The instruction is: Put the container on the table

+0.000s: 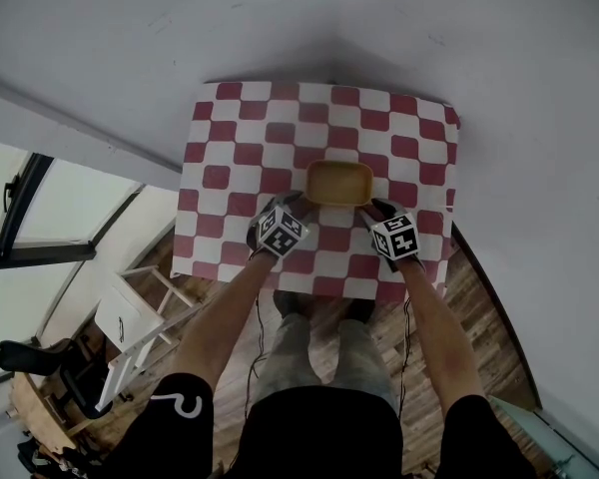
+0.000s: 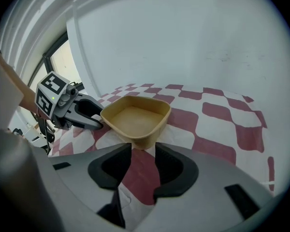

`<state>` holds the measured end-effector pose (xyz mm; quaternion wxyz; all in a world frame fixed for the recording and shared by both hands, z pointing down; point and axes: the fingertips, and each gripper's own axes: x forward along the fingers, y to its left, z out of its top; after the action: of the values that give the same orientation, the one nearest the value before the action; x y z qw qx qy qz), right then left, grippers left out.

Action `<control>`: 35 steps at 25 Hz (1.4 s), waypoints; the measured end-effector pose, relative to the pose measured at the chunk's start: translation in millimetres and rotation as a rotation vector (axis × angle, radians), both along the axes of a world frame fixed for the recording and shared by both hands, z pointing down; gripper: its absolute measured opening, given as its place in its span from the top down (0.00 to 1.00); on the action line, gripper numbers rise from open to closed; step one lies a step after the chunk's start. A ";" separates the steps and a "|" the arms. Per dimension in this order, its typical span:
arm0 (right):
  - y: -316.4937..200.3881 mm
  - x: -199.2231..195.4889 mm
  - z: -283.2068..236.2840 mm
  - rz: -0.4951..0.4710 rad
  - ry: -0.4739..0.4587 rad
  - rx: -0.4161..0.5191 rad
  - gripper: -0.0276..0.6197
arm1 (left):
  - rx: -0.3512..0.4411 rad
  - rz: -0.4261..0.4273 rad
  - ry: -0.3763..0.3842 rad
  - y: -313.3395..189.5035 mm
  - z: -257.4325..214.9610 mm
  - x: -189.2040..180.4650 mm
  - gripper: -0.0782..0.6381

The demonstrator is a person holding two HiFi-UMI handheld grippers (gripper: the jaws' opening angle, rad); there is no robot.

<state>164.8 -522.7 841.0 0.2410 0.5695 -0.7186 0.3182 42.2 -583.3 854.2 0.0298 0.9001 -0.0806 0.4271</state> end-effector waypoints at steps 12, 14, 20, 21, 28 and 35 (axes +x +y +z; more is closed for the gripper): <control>13.1 2.8 -29.0 0.061 -0.031 0.038 0.73 | -0.021 -0.051 0.080 6.9 -34.5 -8.0 0.65; 14.8 2.7 -34.3 0.067 -0.032 0.048 0.74 | -0.010 -0.055 0.090 5.8 -42.2 -8.3 0.66; 23.2 0.0 -55.3 0.075 -0.012 0.081 0.77 | 0.024 -0.055 0.129 11.8 -69.3 -8.0 0.68; 24.5 -0.1 -59.4 0.077 -0.007 0.089 0.77 | 0.030 -0.053 0.134 13.1 -73.7 -8.5 0.68; 34.4 -3.8 -90.5 0.094 0.009 0.144 0.81 | 0.065 -0.075 0.173 20.6 -104.6 -17.7 0.70; 42.5 -10.8 -123.4 0.096 0.020 0.199 0.82 | 0.090 -0.098 0.221 28.5 -134.5 -27.8 0.73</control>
<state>154.0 -480.3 717.6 0.1750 0.6277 -0.7159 0.2507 14.3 -554.8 719.7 0.0188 0.9371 -0.1397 0.3194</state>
